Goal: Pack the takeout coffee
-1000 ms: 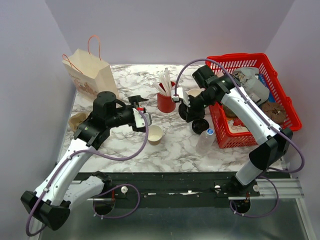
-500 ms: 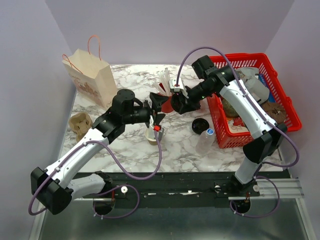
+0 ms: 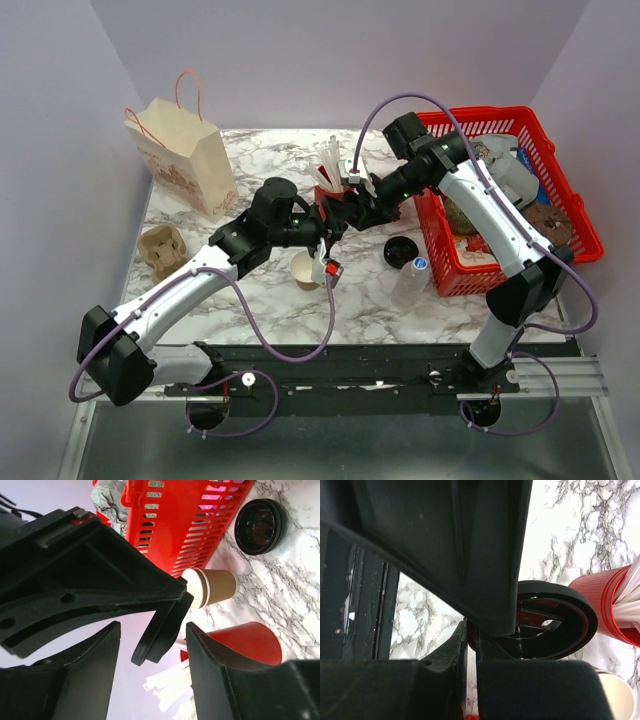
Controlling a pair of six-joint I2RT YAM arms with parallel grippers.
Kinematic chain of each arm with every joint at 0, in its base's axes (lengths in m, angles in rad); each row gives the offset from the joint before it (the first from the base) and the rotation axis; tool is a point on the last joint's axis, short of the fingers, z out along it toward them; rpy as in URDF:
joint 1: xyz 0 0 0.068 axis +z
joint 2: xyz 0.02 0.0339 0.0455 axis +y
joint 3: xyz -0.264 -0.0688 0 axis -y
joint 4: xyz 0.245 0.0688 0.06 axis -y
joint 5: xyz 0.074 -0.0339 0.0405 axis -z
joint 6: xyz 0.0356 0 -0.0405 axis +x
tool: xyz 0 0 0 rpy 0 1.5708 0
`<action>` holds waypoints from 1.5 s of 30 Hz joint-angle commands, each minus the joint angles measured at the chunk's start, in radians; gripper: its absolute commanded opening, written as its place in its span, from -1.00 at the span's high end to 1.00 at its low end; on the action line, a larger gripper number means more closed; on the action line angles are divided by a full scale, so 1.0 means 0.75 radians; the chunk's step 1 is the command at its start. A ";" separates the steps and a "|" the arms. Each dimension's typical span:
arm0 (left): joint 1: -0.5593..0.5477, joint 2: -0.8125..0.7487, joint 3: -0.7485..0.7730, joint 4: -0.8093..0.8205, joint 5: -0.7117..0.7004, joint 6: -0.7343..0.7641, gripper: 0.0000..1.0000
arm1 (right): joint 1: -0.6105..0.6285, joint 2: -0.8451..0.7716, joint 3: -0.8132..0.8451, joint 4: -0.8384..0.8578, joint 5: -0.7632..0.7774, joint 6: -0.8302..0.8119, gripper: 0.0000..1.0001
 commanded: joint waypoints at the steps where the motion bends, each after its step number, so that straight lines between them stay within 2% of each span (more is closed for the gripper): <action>1: -0.033 0.021 0.052 -0.062 -0.052 0.129 -0.13 | -0.002 -0.005 -0.011 -0.254 -0.070 -0.026 0.94; 9: -0.070 0.029 0.044 -0.085 -0.154 0.156 0.16 | 0.008 -0.022 -0.013 -0.254 -0.070 -0.022 0.94; 16: -0.091 0.048 0.044 -0.068 -0.209 0.181 0.53 | 0.014 -0.030 -0.013 -0.254 -0.066 -0.020 0.93; 19: -0.095 0.048 0.046 -0.072 -0.220 0.185 0.67 | 0.016 -0.020 0.022 -0.254 -0.060 -0.010 0.61; 20: -0.097 0.050 0.046 -0.072 -0.224 0.177 0.70 | 0.016 -0.020 0.054 -0.254 -0.056 0.006 0.39; 21: -0.097 0.050 0.046 -0.072 -0.230 0.158 0.72 | 0.016 -0.020 0.079 -0.254 -0.042 0.010 0.28; 24: -0.099 0.044 0.046 -0.068 -0.262 0.101 0.81 | 0.010 -0.034 0.199 -0.252 -0.013 0.053 0.04; 27: -0.099 0.034 0.040 -0.036 -0.307 -0.052 0.86 | -0.006 -0.077 0.290 -0.213 0.020 0.117 -0.10; 30: -0.099 0.005 0.056 -0.029 -0.377 -0.344 0.88 | -0.051 -0.148 0.300 -0.086 0.032 0.219 -0.14; 31: -0.099 -0.003 0.085 -0.042 -0.401 -0.446 0.88 | -0.086 -0.169 0.254 0.040 0.032 0.266 -0.15; 33: -0.099 -0.030 0.124 -0.068 -0.436 -0.800 0.89 | -0.125 -0.283 0.135 0.246 0.089 0.496 -0.15; 34: -0.097 -0.036 0.180 -0.101 -0.451 -0.923 0.89 | -0.163 -0.340 0.051 0.517 0.114 0.607 -0.15; 35: -0.089 -0.042 0.209 -0.137 -0.471 -1.151 0.89 | -0.176 -0.393 -0.148 0.653 0.126 0.786 -0.15; 37: -0.074 -0.067 0.267 -0.254 -0.459 -1.363 0.89 | -0.182 -0.551 -0.331 0.984 0.212 0.920 -0.16; 38: -0.060 -0.083 0.267 -0.281 -0.416 -1.483 0.89 | -0.182 -0.596 -0.518 1.075 0.216 1.040 -0.22; 39: -0.017 -0.103 0.257 -0.307 -0.353 -1.654 0.88 | -0.182 -0.645 -0.597 1.161 0.210 1.096 -0.33; 40: 0.017 -0.166 0.190 -0.301 -0.296 -1.731 0.88 | -0.180 -0.708 -0.681 1.314 0.190 1.149 -0.37; 42: 0.119 -0.283 0.104 -0.249 -0.216 -1.919 0.88 | -0.176 -0.733 -0.794 1.423 0.147 1.288 -0.44; 45: 0.230 -0.388 -0.044 -0.226 -0.063 -2.020 0.88 | -0.139 -0.648 -0.709 1.391 0.122 1.305 -0.43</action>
